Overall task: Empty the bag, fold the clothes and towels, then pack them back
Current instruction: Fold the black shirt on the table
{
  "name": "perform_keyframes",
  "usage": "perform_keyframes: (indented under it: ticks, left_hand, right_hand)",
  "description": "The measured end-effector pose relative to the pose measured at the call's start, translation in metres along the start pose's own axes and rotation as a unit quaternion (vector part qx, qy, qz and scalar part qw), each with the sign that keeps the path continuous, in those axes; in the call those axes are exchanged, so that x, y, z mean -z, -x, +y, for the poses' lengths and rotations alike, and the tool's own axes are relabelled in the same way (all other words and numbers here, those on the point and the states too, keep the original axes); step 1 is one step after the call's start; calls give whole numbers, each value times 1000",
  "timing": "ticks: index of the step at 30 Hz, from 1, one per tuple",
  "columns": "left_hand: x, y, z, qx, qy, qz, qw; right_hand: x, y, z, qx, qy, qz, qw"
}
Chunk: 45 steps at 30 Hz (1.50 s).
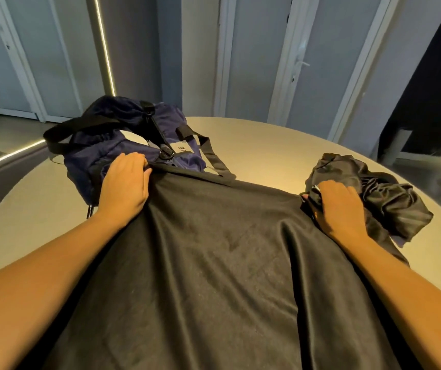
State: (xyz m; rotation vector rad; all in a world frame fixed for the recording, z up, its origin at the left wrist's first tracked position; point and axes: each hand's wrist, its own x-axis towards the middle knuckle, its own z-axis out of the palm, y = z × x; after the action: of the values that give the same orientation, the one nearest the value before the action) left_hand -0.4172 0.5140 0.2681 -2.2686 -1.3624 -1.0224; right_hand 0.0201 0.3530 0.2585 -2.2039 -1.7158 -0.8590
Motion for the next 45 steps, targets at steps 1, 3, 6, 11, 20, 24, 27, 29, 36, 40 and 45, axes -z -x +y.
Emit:
perform_keyframes:
  ticks: [1, 3, 6, 11, 20, 24, 27, 29, 36, 40, 45]
  left_hand:
    - [-4, -5, -1, -2, -7, -2, 1000]
    - [-12, -14, -3, -7, -16, 0, 1000]
    - [-17, -17, -5, -13, -25, 7, 1000]
    - [9, 8, -7, -10, -64, 20, 998]
    - [59, 35, -24, 37, -70, -23, 997]
    - [70, 23, -31, 49, -27, -87, 995]
    - [81, 17, -33, 43, 6, -84, 995]
    - [88, 15, -36, 31, 30, -71, 997]
    - [100, 13, -56, 25, 43, -96, 994]
    - [92, 15, -68, 105, 63, -211, 970]
    - [87, 17, -71, 248, 149, -191, 938]
  right_hand:
    - [-4, -4, 2, -1, 2, 1, 1000]
    - [-9, -12, 5, -1, 4, 3, 1000]
    - [-14, -24, 6, 2, -23, 5, 1000]
    - [-11, -26, 6, 28, -37, -27, 999]
    - [40, -32, -5, 74, -24, -158, 984]
    - [74, -41, -34, 22, 14, -185, 982]
    - [86, -41, -74, 67, -78, -176, 979]
    - [86, -39, -101, 95, -160, -213, 959]
    - [68, -46, -139, 85, -211, -327, 917]
    - [65, -55, -131, 85, -207, -308, 925]
    - [67, -51, -124, 113, -129, -214, 962]
